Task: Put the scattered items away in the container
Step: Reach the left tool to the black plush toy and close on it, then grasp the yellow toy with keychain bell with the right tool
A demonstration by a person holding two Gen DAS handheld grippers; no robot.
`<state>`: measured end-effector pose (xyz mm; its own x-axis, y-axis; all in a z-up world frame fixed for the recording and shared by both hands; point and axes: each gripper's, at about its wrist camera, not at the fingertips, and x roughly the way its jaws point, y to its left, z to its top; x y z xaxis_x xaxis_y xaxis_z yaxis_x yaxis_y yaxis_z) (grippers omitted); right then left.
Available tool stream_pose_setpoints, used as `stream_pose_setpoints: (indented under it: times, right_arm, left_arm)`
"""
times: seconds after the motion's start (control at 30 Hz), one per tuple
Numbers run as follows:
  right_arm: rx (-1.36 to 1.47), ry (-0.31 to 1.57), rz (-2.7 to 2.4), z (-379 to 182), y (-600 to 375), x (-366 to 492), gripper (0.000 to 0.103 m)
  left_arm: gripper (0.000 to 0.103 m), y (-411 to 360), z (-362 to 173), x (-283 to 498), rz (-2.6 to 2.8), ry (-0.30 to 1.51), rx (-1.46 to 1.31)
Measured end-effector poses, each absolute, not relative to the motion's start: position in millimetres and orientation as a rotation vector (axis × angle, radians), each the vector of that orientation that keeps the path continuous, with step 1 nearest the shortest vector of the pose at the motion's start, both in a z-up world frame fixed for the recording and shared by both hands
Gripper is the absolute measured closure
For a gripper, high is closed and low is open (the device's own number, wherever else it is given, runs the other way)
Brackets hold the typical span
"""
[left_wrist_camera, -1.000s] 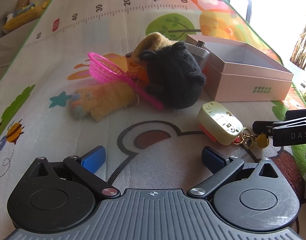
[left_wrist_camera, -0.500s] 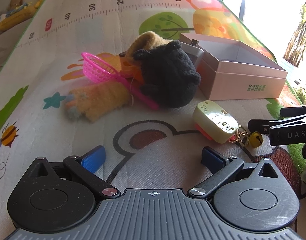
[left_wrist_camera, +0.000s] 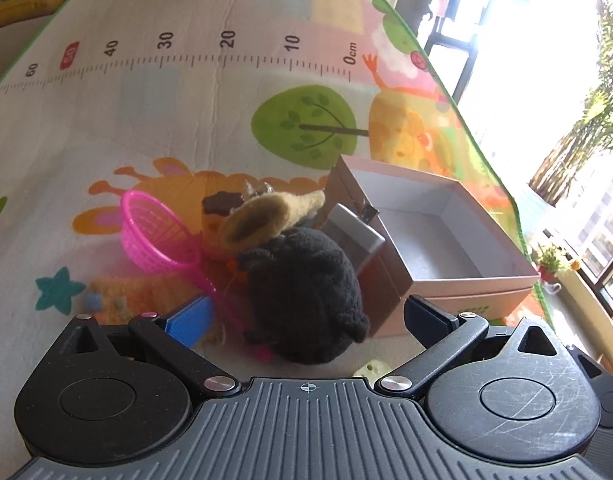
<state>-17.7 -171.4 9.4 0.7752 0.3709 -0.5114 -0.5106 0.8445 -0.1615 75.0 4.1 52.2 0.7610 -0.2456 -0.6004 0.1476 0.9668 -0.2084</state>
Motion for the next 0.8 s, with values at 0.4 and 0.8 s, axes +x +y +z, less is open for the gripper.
stream_pose_setpoints:
  times: [0.4, 0.8]
  right_arm:
    - [-0.072, 0.623, 0.486, 1.3, -198.6, 12.3, 0.003]
    - [-0.164, 0.589, 0.460, 2.0, -183.7, 1.4, 0.002]
  left_arm:
    - [0.029, -20.3, 21.7, 105.5, -0.189, 0.628, -0.010]
    - [0.028, 18.9, 42.7, -3.1, -0.241, 0.662, 0.009]
